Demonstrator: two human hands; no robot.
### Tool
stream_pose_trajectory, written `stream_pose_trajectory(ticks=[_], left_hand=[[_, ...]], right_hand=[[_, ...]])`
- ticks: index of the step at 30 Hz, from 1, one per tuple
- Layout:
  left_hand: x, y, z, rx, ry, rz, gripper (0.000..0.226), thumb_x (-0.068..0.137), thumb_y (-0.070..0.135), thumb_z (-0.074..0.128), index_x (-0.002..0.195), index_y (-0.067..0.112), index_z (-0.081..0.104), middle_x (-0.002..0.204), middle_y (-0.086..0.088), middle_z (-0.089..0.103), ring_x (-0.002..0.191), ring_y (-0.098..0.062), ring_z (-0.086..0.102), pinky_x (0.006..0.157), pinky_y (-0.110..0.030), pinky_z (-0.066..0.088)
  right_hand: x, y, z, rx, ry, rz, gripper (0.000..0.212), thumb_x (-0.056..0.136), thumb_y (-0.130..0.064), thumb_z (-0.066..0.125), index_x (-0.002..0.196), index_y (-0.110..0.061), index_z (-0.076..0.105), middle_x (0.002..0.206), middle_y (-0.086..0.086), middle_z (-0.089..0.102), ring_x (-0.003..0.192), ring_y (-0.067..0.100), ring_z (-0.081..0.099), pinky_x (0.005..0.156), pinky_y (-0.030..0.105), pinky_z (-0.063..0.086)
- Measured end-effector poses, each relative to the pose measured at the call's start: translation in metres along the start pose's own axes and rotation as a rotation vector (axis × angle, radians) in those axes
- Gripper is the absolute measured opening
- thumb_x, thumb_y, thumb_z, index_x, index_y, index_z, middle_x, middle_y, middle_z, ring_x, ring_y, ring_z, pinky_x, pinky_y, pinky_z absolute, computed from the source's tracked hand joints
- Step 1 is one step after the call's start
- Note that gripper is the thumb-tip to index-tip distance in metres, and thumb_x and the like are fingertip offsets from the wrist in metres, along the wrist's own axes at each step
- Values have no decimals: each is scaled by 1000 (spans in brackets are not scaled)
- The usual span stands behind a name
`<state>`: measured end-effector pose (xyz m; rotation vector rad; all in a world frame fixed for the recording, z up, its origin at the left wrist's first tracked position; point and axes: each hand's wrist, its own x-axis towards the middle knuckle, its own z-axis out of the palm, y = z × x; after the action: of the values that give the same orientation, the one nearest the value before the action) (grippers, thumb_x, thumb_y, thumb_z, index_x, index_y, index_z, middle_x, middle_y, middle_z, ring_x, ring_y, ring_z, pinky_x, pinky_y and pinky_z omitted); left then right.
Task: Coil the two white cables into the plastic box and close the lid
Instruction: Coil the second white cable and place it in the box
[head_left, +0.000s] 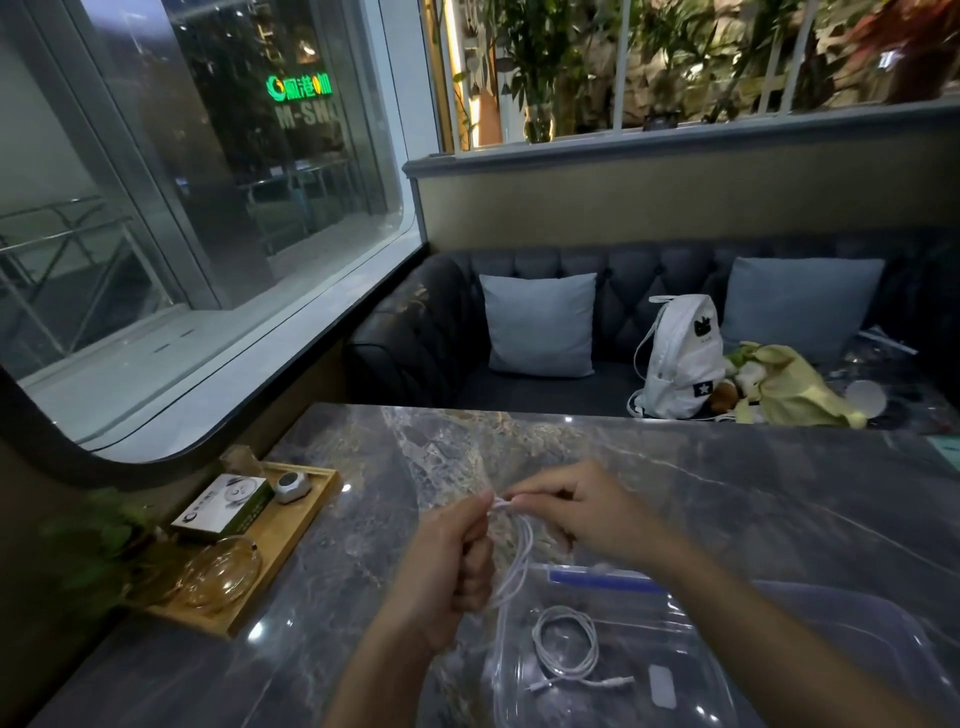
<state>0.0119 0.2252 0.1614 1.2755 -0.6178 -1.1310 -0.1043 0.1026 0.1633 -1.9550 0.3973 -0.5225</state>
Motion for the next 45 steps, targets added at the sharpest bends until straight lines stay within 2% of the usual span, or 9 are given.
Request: stream_pose_trajectory(ticks=[5,10,18,23,28,33,36,39,45], left_hand=[[-2,0,-5,-55,27,21,48,89,30,49,42,22,39,34,7,23,29,-6,13,35,-11,11],[1,-8,-5,-196,136,60,45,90,33,49,47,21,43,37,8,25,30,-5,18,31,-14,15],[4,1,-12,422,215,149,32,97,25,43,83,1,59,53,1,47,39,-5,43,42,-19,40],[6,3,-15,59,120,-47,32,95,29,47,68,12,52,42,9,30,34,-4,23,32,-16,23],[13,-4,-16,-10,272,50,34,91,20,53,59,16,45,38,9,31,30,-3,23,28,-15,18],[22,-5,-24,115,470,271,32,91,19,54,61,14,44,46,1,32,37,-11,26,38,-19,21],[29,-10,-22,256,536,344,30,91,19,54,64,12,47,53,-4,34,47,-16,28,46,-28,22],[35,-15,-20,264,545,333,30,92,19,53,63,12,47,52,-3,36,46,-16,30,45,-28,23],[45,-21,-6,121,425,257,30,93,13,51,65,9,41,33,10,29,28,-3,21,32,-12,18]], right_hand=[[-2,-4,11,233,-116,101,23,93,-16,50,84,-4,67,43,-8,56,33,4,40,36,14,30],[6,-6,25,275,23,130,29,92,-12,51,67,-16,64,45,-9,52,32,-1,35,35,8,26],[13,3,36,126,57,119,27,89,-16,56,76,5,68,47,0,57,46,2,45,49,14,37],[14,8,37,104,67,107,33,88,-15,58,61,3,62,44,-3,51,36,0,37,42,11,31],[12,12,30,202,3,113,13,87,-13,59,82,-8,70,51,-7,58,38,-2,44,40,9,34],[7,19,3,-133,-161,184,17,87,-20,60,82,-9,72,78,13,69,66,9,54,65,24,42],[5,19,-9,-303,-340,220,19,87,-25,59,78,-13,71,60,-6,57,53,4,45,52,18,36],[3,13,-14,40,-364,274,20,89,-18,57,73,-11,66,50,-8,51,40,3,38,40,15,31],[15,2,-13,547,-88,182,23,87,-12,55,67,-10,65,47,-3,54,33,4,38,31,13,25]])
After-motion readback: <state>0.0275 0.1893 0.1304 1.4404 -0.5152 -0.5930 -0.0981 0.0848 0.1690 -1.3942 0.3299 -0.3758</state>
